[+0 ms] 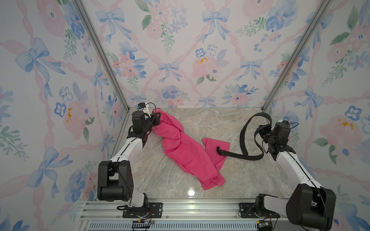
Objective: Remove the belt from the trousers
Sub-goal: Place the trousers at the center of the board, then reset both arms
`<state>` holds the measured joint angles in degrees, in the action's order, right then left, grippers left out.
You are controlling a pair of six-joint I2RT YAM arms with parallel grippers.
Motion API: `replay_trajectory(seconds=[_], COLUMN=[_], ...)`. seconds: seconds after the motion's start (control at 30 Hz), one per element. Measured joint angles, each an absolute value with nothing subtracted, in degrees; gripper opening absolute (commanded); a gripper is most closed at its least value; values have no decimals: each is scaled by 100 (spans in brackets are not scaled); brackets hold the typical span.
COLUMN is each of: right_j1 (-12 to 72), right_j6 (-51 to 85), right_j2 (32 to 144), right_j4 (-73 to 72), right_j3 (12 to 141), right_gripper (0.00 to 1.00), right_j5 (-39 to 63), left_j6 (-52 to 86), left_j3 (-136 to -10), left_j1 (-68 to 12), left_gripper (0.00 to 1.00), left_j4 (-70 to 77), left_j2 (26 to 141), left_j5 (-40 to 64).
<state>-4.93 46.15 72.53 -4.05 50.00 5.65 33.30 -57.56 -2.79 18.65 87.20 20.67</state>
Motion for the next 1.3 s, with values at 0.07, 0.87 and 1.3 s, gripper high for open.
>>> replay_trajectory(seconds=[0.07, 0.87, 1.3], right_j1=[99, 1177, 108], right_j6=[4252, 1466, 419], right_j2=[7548, 7094, 4635], right_j4=[-338, 2102, -2062], right_j3=[5437, 5638, 679], right_gripper=[1, 99, 99], right_j5=[602, -349, -1273], left_j6=[3223, 1284, 423], left_j3=[-5808, -4353, -1614], left_j1=[-650, -1072, -985], left_gripper=[3, 98, 98], left_j4=[1881, 1223, 3441], left_j2=[8838, 6453, 6364], left_j5=[2025, -934, -1616])
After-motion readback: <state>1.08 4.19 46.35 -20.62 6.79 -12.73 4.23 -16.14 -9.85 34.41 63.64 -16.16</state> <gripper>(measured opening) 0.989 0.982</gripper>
